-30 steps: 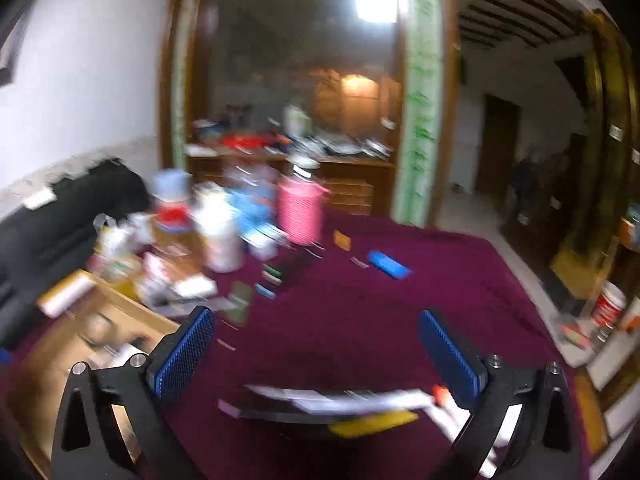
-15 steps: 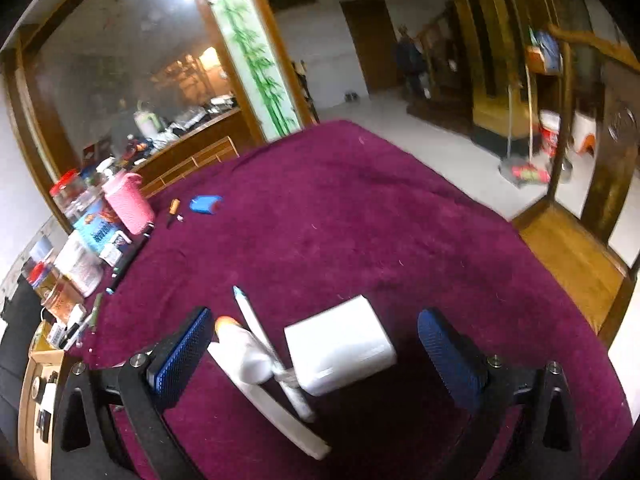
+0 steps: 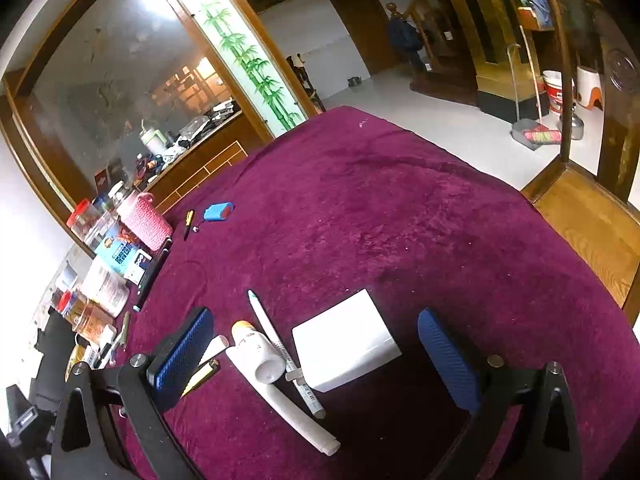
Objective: Organize rigid objects
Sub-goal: 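Move the left tool to the pens and grasp a yellow pencil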
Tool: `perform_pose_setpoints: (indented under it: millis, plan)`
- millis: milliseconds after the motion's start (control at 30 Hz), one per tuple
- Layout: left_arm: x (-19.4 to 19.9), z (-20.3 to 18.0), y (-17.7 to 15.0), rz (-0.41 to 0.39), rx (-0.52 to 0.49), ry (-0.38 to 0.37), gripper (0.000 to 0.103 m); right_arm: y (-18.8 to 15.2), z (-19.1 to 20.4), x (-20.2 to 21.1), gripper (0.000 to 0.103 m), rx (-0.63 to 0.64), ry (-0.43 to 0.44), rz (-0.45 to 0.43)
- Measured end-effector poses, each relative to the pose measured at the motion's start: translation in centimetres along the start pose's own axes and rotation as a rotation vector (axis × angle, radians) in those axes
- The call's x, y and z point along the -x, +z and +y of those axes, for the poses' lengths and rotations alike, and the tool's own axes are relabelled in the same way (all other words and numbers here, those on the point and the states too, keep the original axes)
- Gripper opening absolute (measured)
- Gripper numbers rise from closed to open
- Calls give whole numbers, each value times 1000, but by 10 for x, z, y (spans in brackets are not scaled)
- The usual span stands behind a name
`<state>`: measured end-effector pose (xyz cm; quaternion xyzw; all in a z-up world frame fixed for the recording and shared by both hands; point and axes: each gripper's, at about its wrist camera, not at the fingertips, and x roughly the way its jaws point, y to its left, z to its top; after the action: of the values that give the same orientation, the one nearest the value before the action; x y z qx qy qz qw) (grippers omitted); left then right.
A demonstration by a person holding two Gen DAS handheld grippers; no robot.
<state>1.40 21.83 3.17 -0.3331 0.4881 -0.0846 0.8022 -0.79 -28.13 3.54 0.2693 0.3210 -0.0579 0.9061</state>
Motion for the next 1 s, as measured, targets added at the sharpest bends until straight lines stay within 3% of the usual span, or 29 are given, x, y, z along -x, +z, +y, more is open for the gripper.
perform_pose_setpoints:
  millis: [133, 267, 433, 600, 700, 767, 833, 867, 900, 967, 1000]
  plan:
    - [4, -24, 9, -18, -68, -21, 77, -1, 2, -4, 102, 7, 1, 20]
    - [15, -66, -20, -13, -231, -28, 80, -1, 2, -4, 102, 4, -5, 19]
    - [-15, -134, -61, 8, -557, 76, 80, 0, -3, -5, 102, -23, 1, 25]
    - [-69, -174, -71, 56, -691, 122, 80, 0, -5, -5, 102, -32, -6, 23]
    - [-106, -188, -65, 29, -772, 258, 80, 1, -4, -6, 102, -27, -13, 25]
    - [-121, -186, -57, 48, -756, 286, 80, 1, -2, -7, 102, -18, -20, 27]
    - [-137, -181, -51, 127, -710, 261, 81, 0, -1, -8, 102, -12, -18, 33]
    - [-135, -184, -53, 127, -731, 256, 81, 0, 0, -8, 102, -10, -18, 37]
    - [-135, -187, -60, 181, -739, 209, 82, 0, 0, -9, 102, -10, -16, 42]
    - [-134, -190, -83, 376, -707, 19, 82, -1, 0, -10, 102, -12, -11, 53]
    - [-131, -192, -92, 415, -714, -14, 82, -1, 0, -11, 102, -11, -9, 60]
